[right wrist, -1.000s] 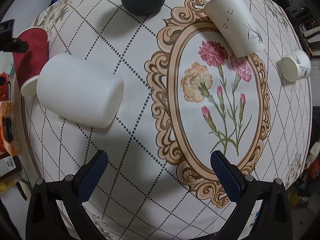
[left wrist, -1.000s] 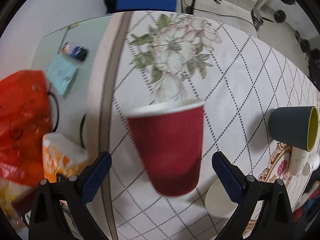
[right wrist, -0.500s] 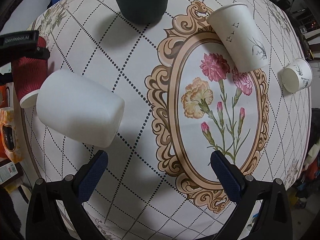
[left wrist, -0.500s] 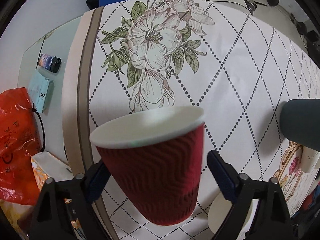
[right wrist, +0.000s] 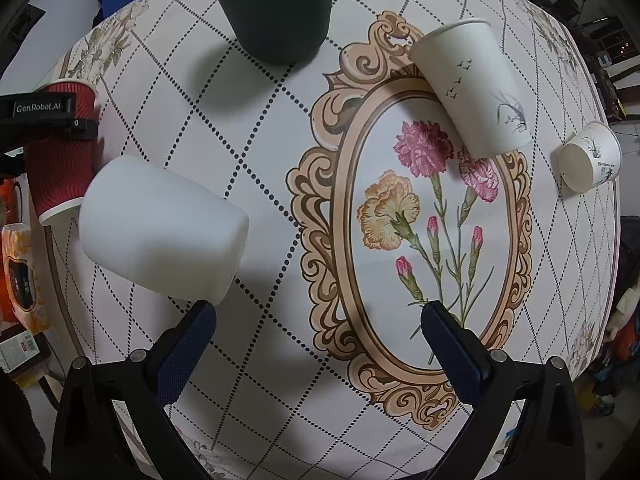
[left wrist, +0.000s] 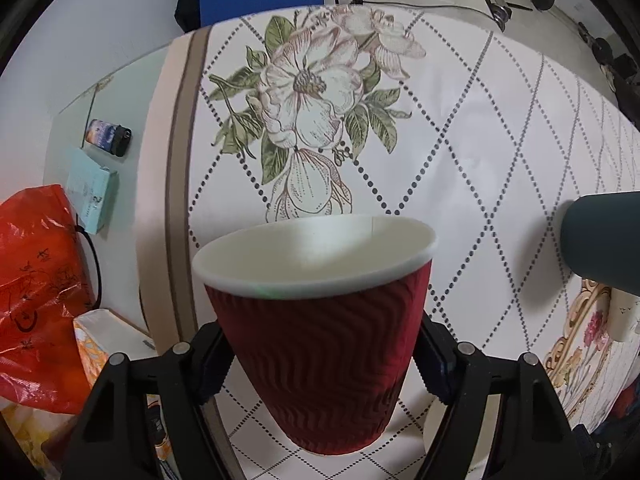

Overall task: Flip cup upside down
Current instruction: 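Close the left gripper around the red ribbed cup, then lift the red cup with the left gripper toward the right tool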

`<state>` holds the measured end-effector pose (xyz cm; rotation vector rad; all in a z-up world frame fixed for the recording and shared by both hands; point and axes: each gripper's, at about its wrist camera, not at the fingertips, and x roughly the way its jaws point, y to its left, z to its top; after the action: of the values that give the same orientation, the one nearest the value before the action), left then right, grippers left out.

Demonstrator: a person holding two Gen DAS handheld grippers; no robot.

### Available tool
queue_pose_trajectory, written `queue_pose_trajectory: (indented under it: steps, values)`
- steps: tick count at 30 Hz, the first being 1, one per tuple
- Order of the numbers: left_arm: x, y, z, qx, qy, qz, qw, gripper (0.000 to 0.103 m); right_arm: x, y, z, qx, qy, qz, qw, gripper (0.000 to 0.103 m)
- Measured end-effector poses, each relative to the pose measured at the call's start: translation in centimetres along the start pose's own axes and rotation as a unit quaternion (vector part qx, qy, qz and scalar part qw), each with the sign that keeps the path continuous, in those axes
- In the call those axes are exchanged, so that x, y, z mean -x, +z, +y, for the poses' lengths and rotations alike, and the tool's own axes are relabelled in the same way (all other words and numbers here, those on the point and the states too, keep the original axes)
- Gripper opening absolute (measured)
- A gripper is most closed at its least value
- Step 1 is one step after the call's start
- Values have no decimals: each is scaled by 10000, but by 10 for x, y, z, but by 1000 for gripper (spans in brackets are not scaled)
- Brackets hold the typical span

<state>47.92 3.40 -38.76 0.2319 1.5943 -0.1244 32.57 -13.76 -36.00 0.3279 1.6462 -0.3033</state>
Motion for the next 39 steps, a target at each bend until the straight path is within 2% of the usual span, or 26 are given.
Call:
queue_pose_trajectory:
  steps: [9, 15, 18, 22, 28, 32, 39]
  values:
    - [50, -32, 2, 11, -108, -220, 9997, 75, 32, -24, -18, 86, 221, -220, 9995, 103]
    - [75, -80, -8, -5, -158, -267, 9995, 75, 36, -46, -39, 166, 333, -277, 9989, 103]
    - [82, -113, -14, 62, -254, -159, 9995, 75, 30, -61, -48, 239, 361, -243, 9988, 103]
    - [77, -159, -36, 82, -412, 40, 9991, 75, 26, -84, -71, 354, 313, -195, 9987, 103]
    - [49, -212, -89, -77, -763, 631, 9951, 75, 11, -114, -128, 308, 124, -20, 9994, 103]
    - [25, -225, -129, -149, -952, 937, 9909, 75, 1, -125, -166, 114, -14, 58, 9999, 103]
    - [4, -223, -191, -315, -899, 901, 9914, 75, -15, -137, -222, -273, -158, 177, 9993, 103]
